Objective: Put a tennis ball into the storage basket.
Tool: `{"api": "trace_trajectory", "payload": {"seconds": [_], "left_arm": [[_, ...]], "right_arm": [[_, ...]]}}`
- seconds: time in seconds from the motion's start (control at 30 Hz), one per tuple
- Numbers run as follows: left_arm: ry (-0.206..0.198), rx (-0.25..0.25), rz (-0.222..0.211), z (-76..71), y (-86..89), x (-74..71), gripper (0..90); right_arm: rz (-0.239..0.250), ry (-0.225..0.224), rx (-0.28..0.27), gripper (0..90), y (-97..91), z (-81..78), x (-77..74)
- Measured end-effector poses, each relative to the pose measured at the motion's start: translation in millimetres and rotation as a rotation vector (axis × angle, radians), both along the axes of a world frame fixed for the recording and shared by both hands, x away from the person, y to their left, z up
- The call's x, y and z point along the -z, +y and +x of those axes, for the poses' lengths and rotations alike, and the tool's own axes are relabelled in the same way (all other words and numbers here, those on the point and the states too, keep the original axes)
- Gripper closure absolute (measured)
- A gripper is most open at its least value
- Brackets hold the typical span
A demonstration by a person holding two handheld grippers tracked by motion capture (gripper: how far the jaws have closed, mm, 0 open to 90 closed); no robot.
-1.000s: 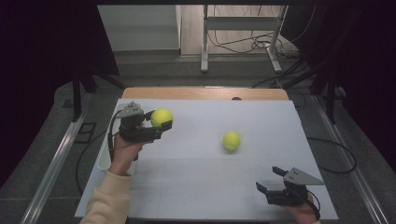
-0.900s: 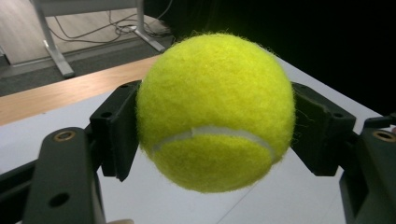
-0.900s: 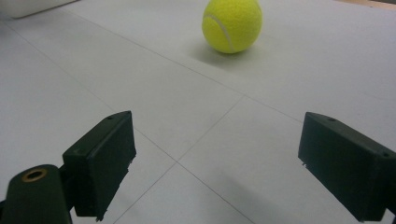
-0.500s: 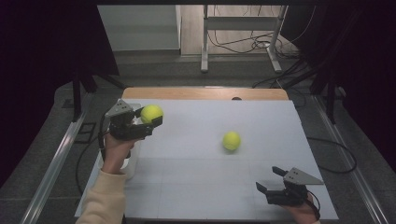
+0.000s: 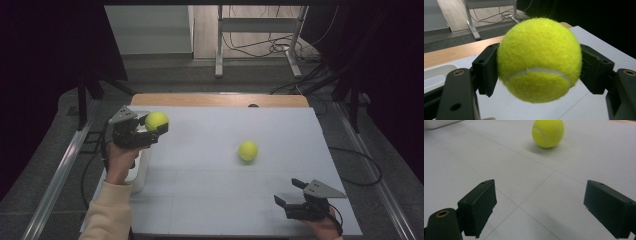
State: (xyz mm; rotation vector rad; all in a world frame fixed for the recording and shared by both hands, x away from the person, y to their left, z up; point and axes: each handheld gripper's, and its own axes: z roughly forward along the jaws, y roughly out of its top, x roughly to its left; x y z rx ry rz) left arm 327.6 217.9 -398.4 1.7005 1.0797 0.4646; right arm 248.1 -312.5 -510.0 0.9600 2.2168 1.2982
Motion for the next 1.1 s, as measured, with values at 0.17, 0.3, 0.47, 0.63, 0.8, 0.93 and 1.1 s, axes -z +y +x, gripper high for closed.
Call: {"api": "trace_trajectory", "payload": {"seconds": [0.17,0.3,0.47,0.63,0.8,0.93,1.1], "left_arm": [[0.004,-0.021,0.000,0.2,5.8,0.2,26.5],[-0.005,-0.045,0.000,1.5,10.4,0.4,26.5],[0.003,-0.068,0.021,7.2,15.0,-1.2,26.5],[0.014,-0.083,0.030,14.4,19.3,-2.6,26.5],[0.039,-0.104,0.034,22.3,24.7,0.2,26.5],[0.053,-0.124,0.045,27.8,29.6,2.2,26.5],[0.069,-0.145,0.055,32.9,34.1,4.3,26.5]], "right_arm": [[0.006,-0.002,0.004,11.2,-1.0,-0.2,-0.8],[0.009,-0.003,0.004,11.2,-1.2,-1.1,-1.2],[0.007,-0.004,0.003,11.2,-0.8,-1.0,-1.1],[0.007,-0.005,0.003,11.2,-0.8,-1.0,-1.1],[0.006,-0.008,0.002,11.2,-1.3,-1.6,-1.8],[0.010,-0.008,0.000,11.2,-1.4,-1.4,-1.8],[0.009,-0.006,0.001,11.2,-1.2,-1.1,-1.6]]}}
